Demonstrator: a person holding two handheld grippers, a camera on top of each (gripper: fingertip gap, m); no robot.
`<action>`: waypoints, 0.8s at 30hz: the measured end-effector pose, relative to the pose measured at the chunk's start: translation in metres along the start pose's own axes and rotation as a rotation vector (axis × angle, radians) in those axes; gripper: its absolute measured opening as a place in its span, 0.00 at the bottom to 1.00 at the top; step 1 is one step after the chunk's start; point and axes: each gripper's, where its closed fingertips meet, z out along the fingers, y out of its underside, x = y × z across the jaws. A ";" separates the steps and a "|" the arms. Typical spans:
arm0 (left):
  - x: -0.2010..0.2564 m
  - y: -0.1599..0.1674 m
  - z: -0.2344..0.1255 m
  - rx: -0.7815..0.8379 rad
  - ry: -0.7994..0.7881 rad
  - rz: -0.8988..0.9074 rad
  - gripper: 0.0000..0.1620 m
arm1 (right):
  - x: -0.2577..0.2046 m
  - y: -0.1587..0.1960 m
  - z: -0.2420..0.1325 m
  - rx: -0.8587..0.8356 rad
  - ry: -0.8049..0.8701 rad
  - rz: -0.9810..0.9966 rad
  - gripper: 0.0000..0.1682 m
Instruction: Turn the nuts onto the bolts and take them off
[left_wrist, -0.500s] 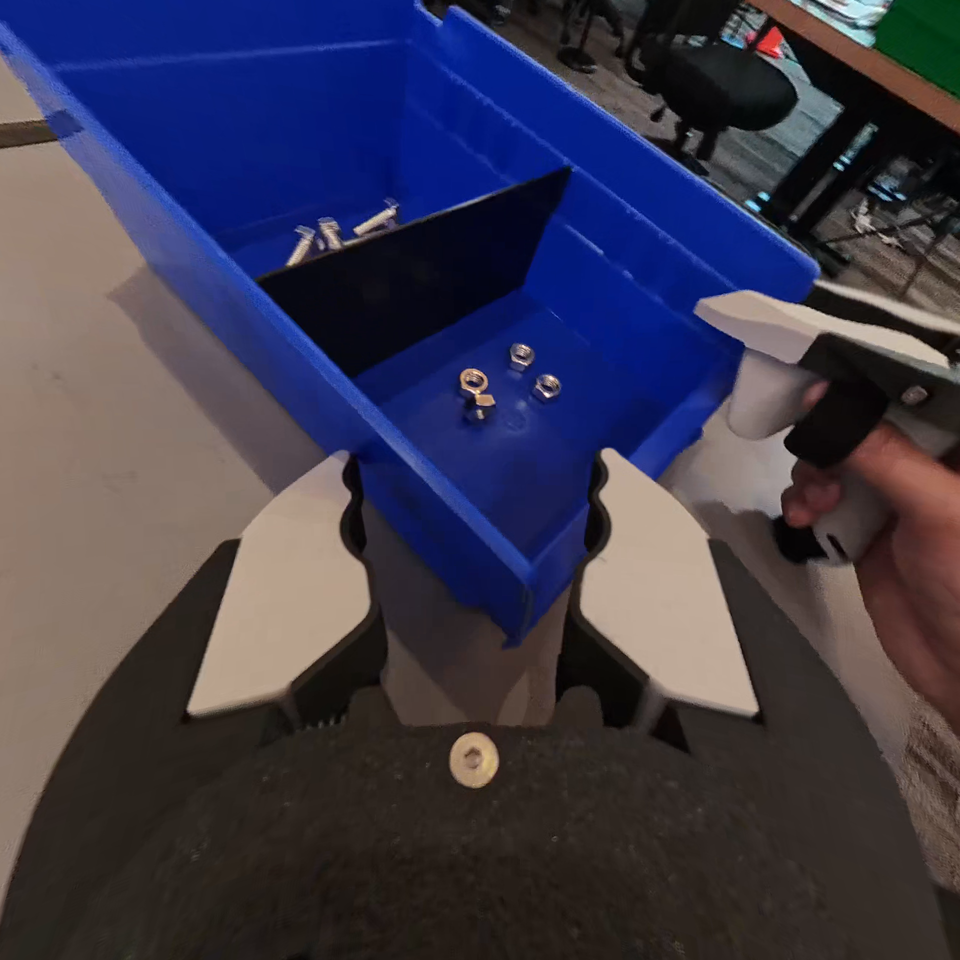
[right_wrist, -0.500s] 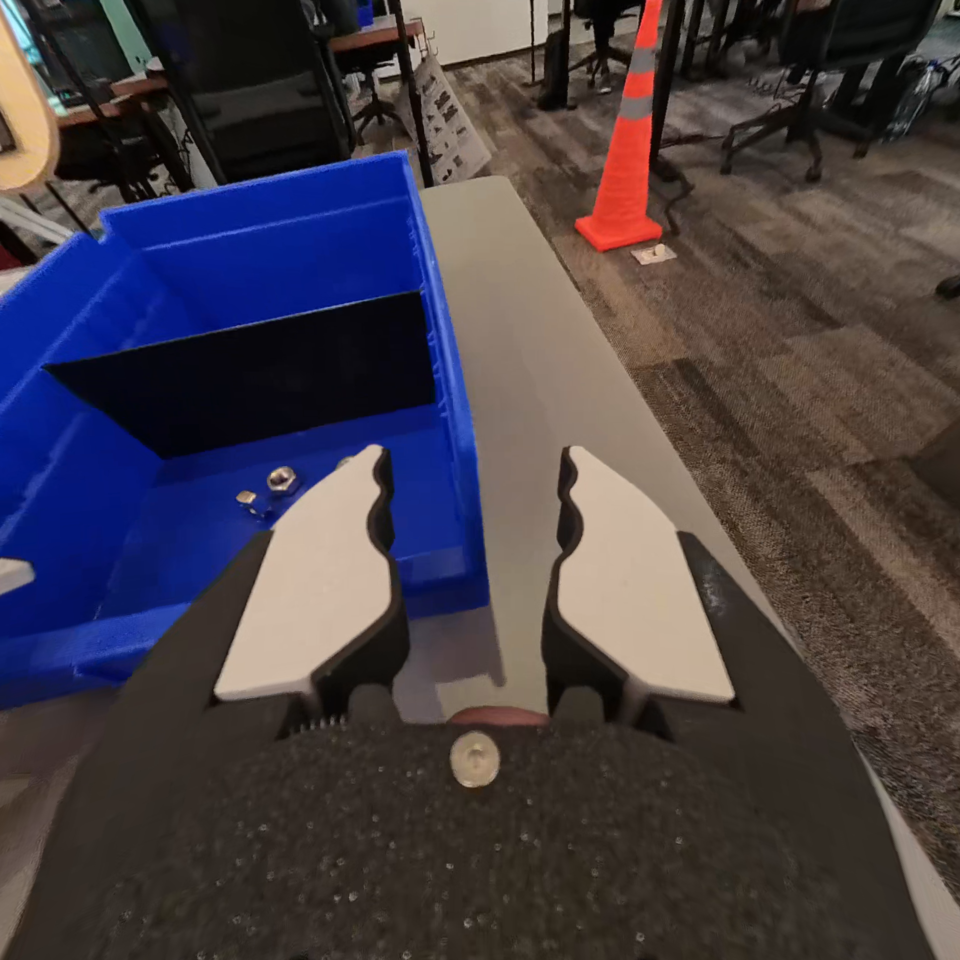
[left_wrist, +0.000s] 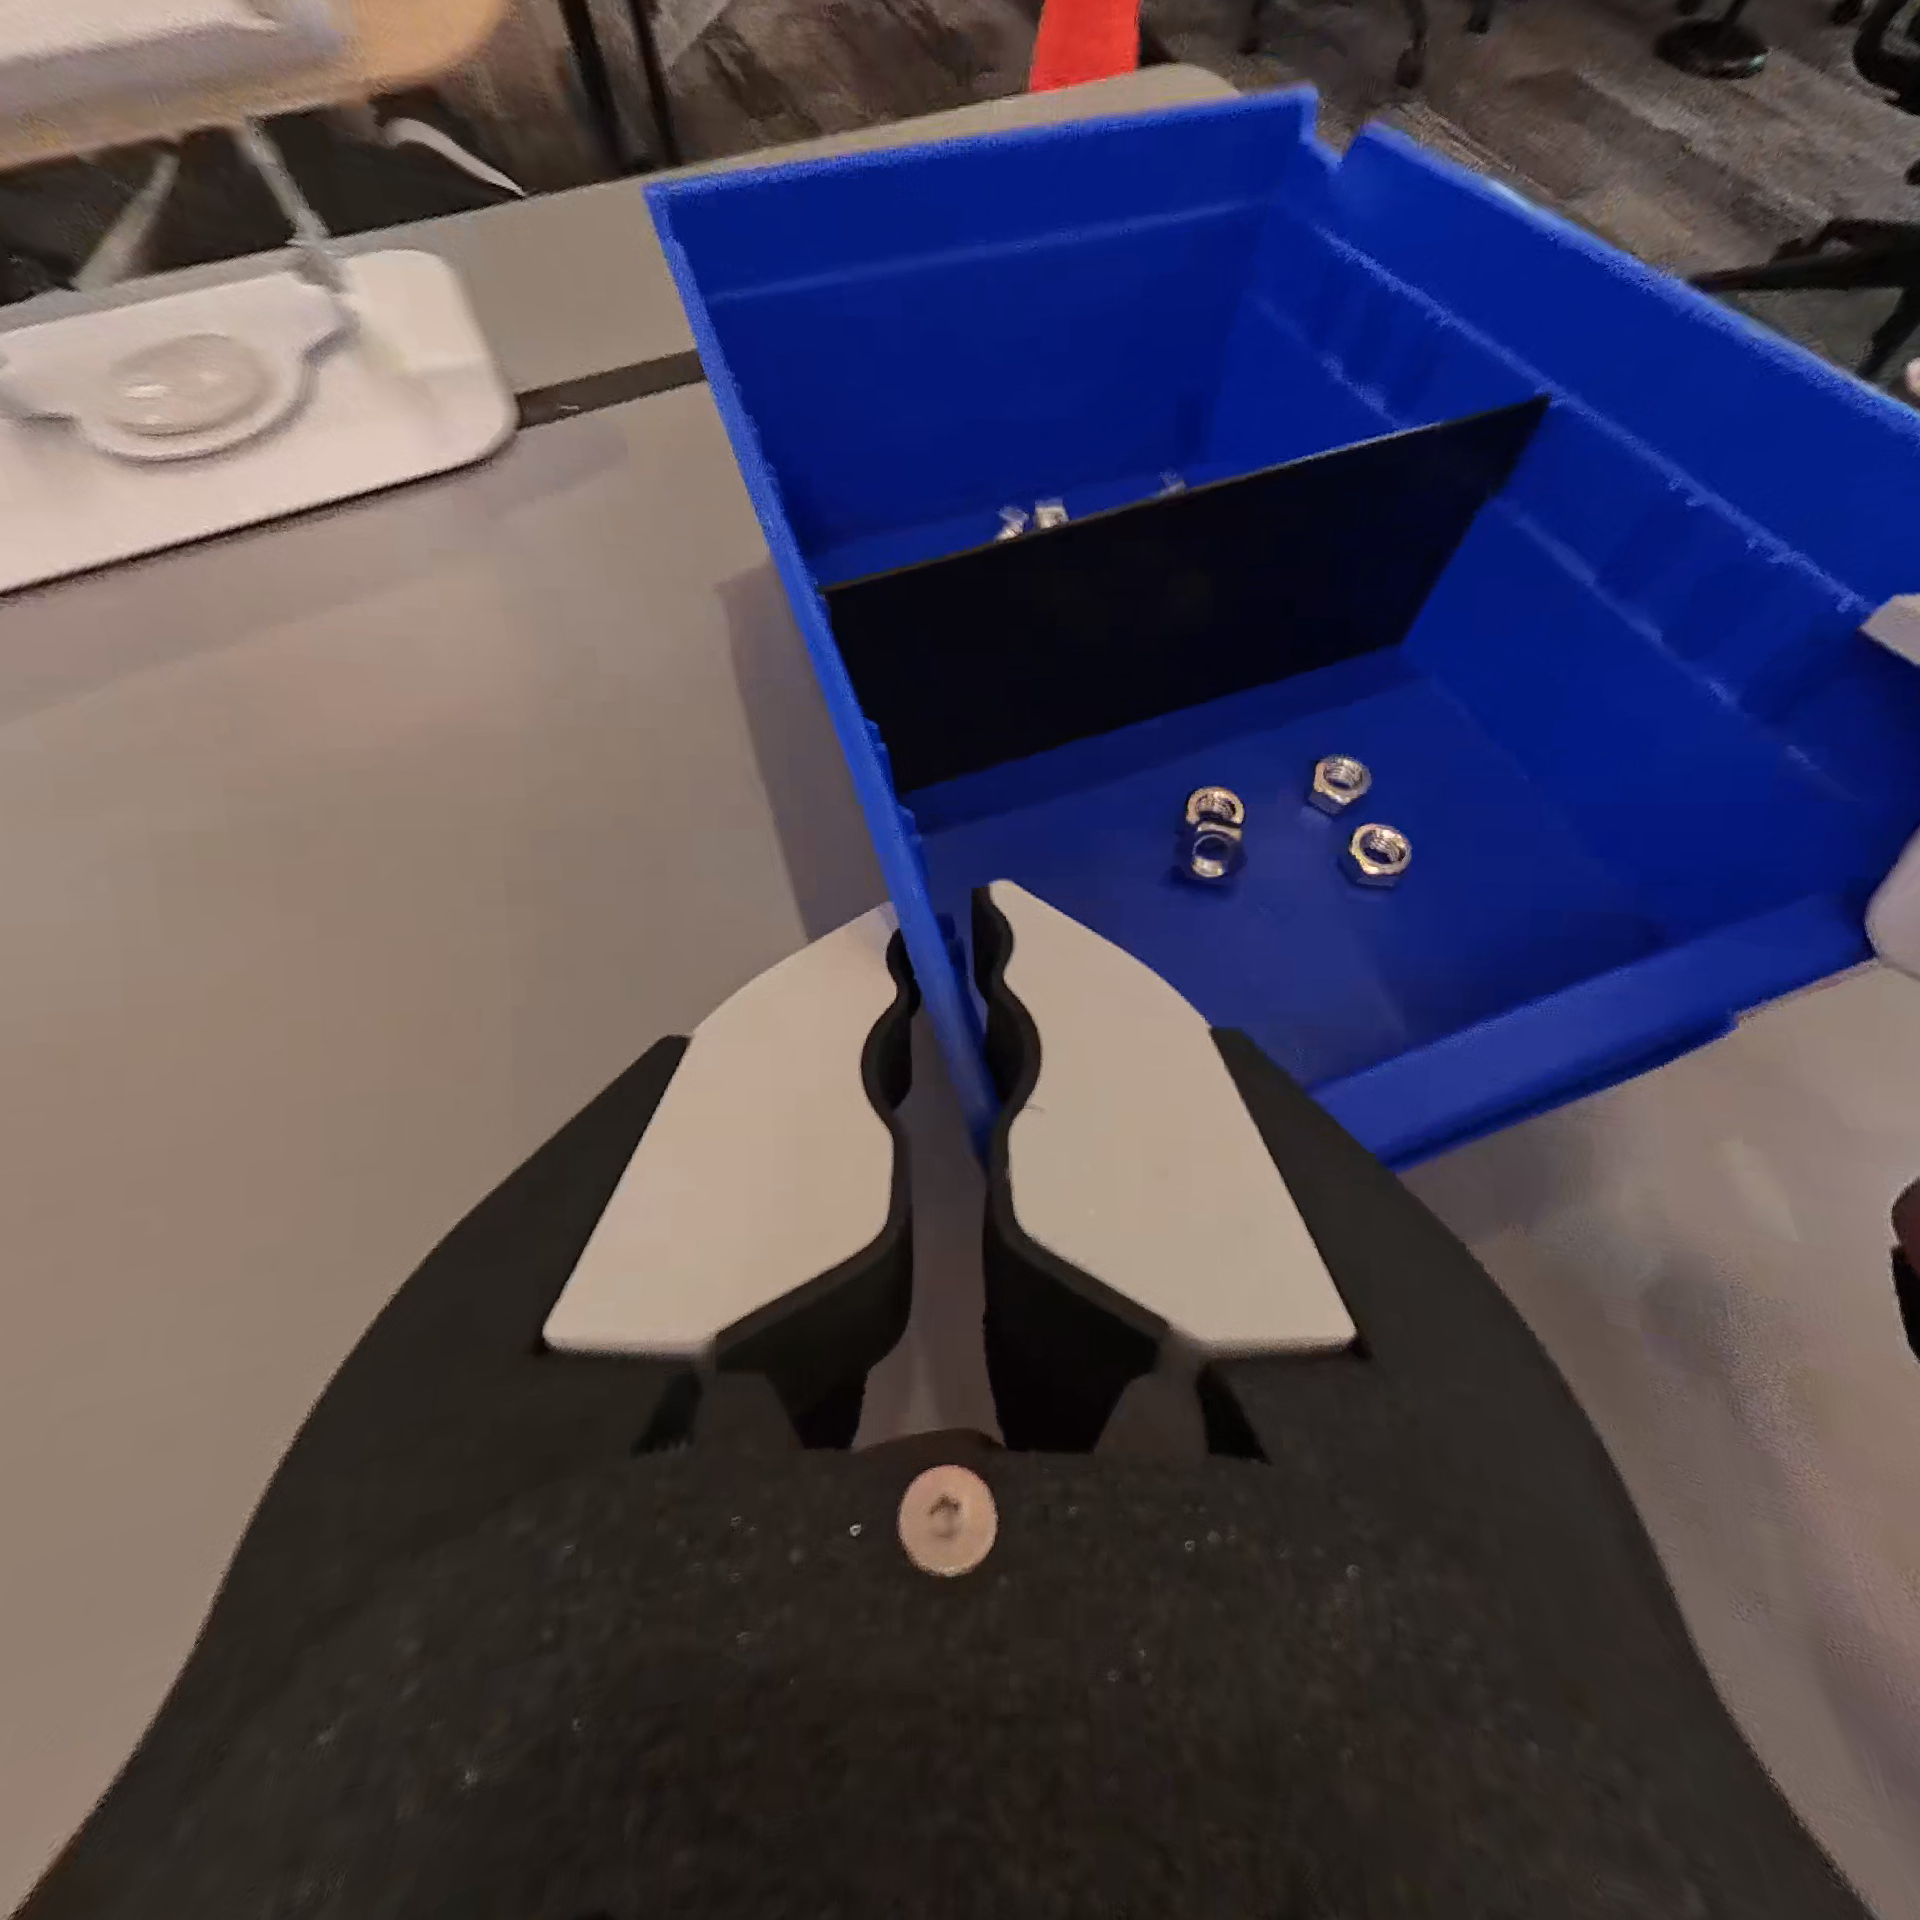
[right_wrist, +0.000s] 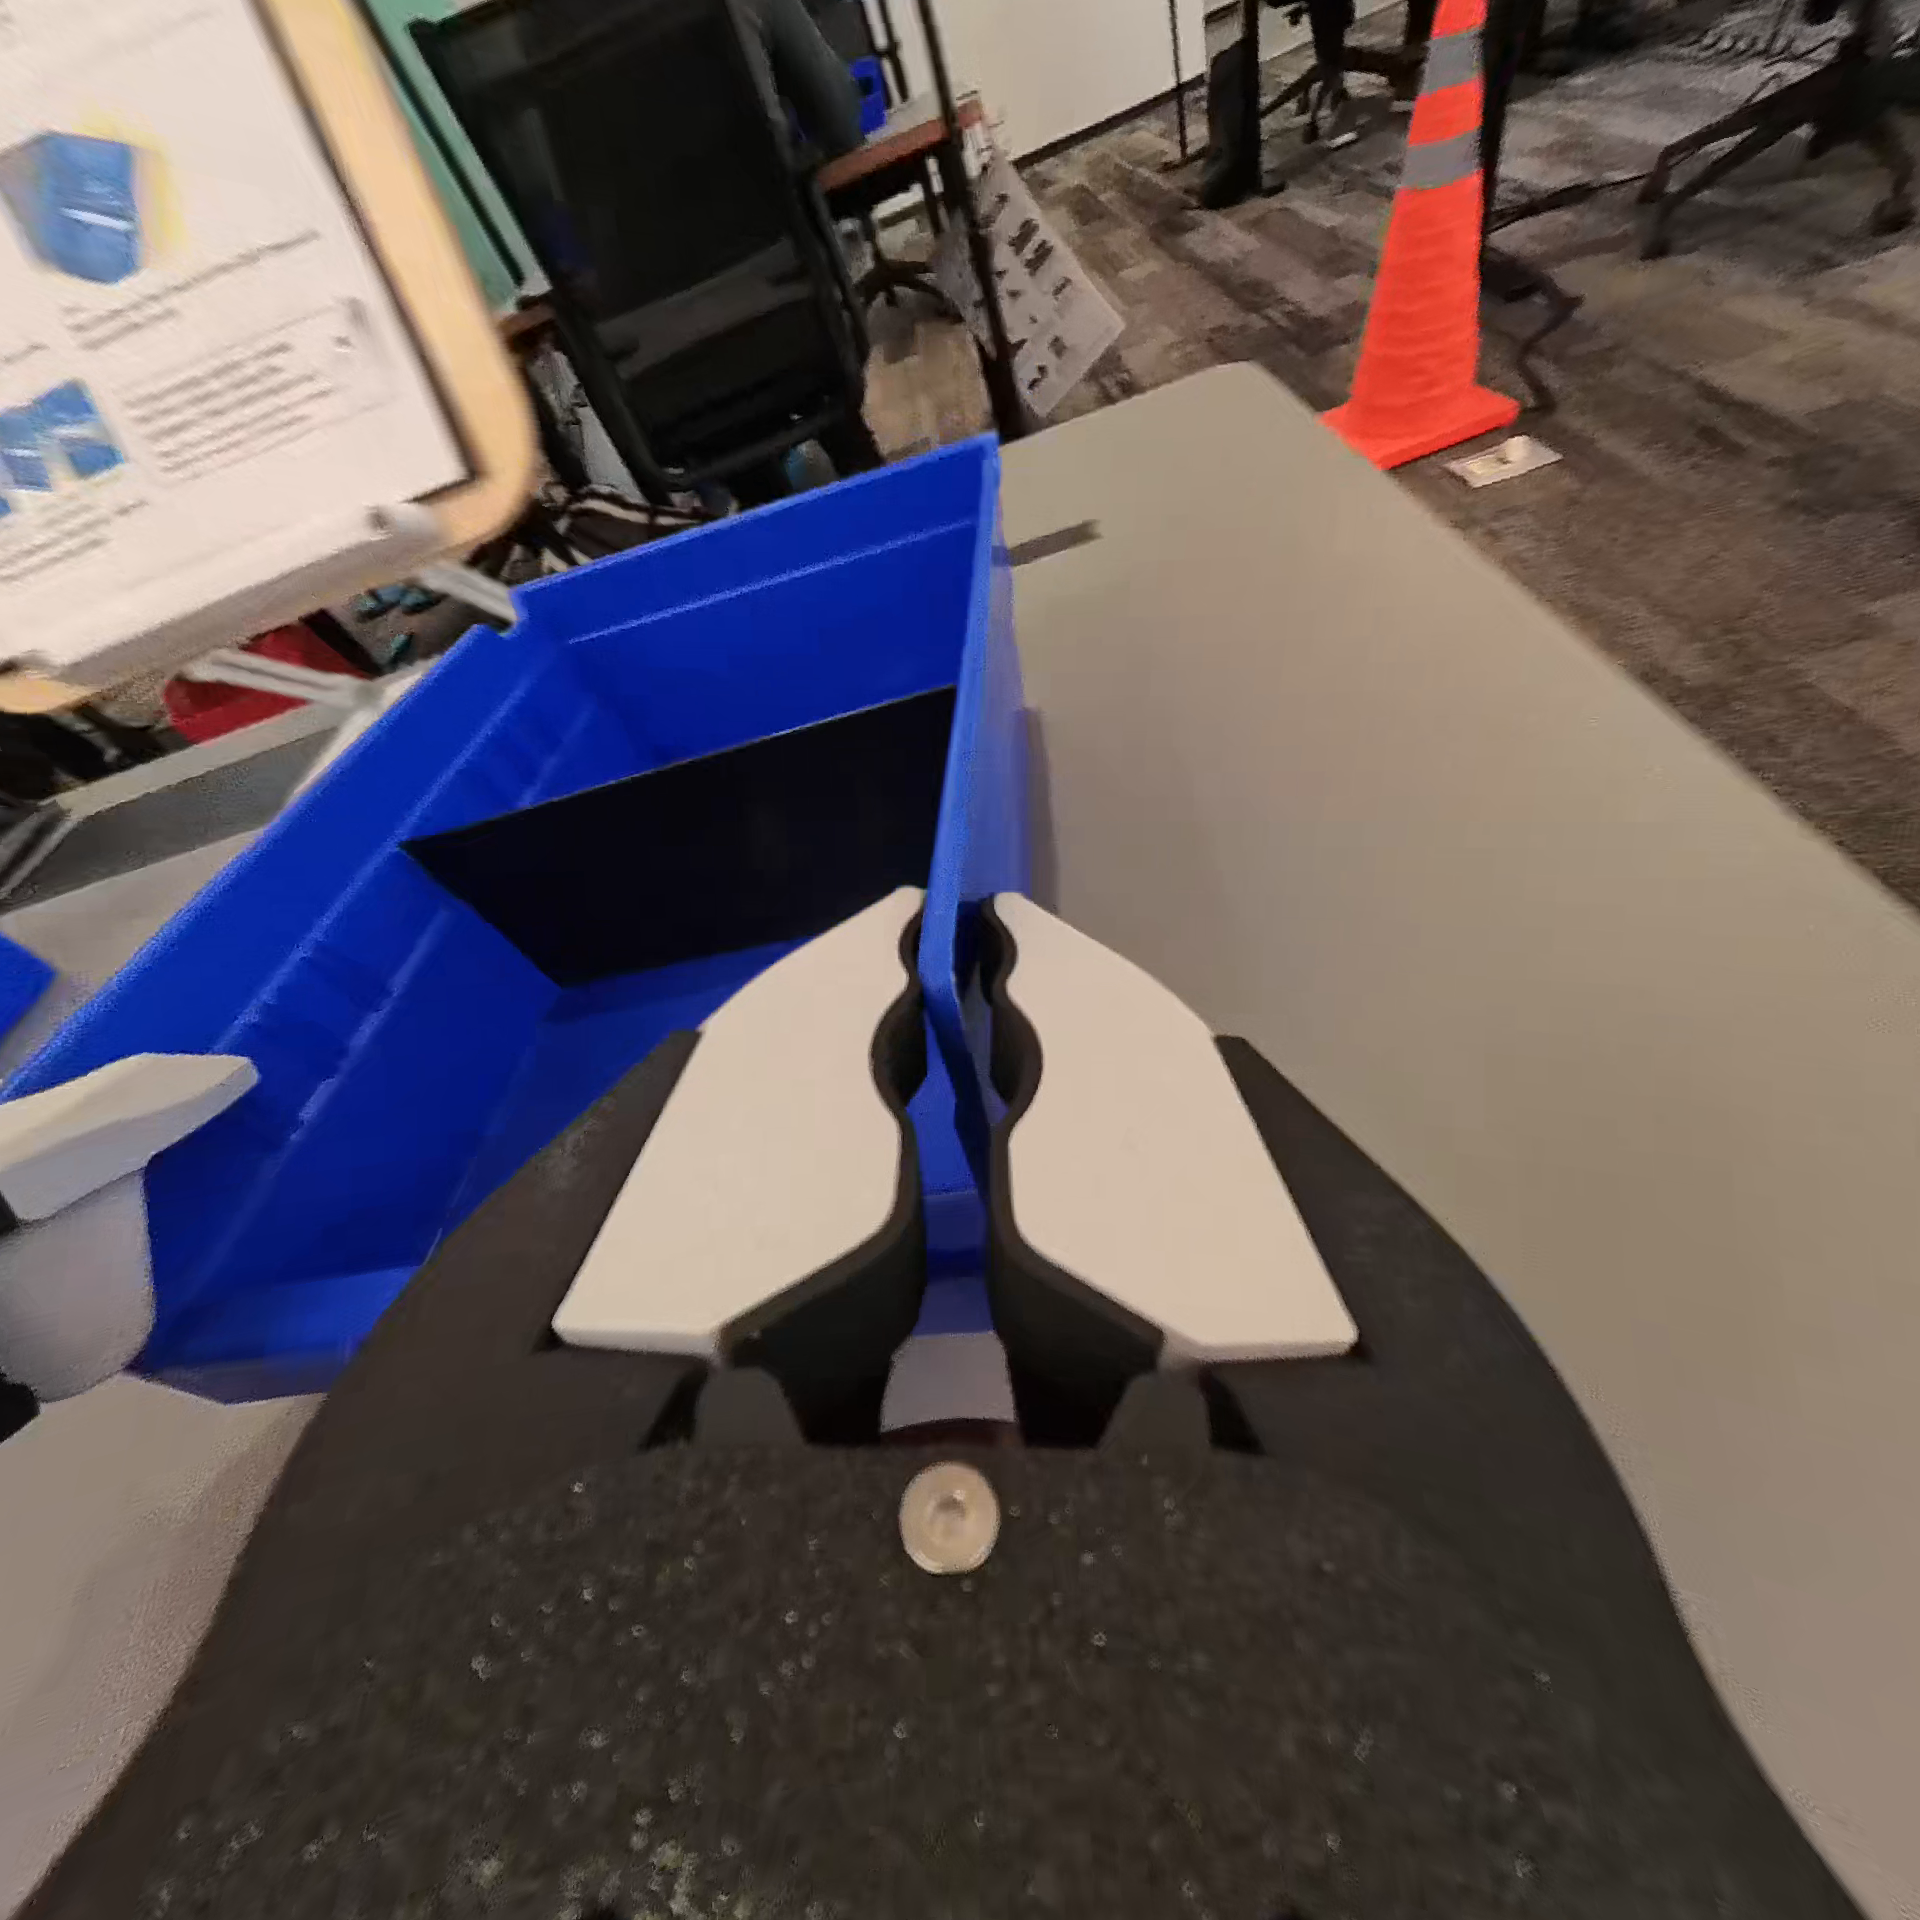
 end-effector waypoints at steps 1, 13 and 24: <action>-0.018 0.001 -0.012 0.013 -0.016 -0.016 0.04 | -0.021 0.003 -0.001 -0.004 -0.015 -0.007 0.04; -0.223 0.025 -0.145 0.187 -0.308 -0.065 0.03 | -0.250 0.073 -0.001 -0.037 -0.260 -0.133 0.03; -0.270 0.097 -0.134 0.097 -0.291 -0.161 0.03 | -0.291 0.117 0.003 -0.138 -0.403 -0.263 0.08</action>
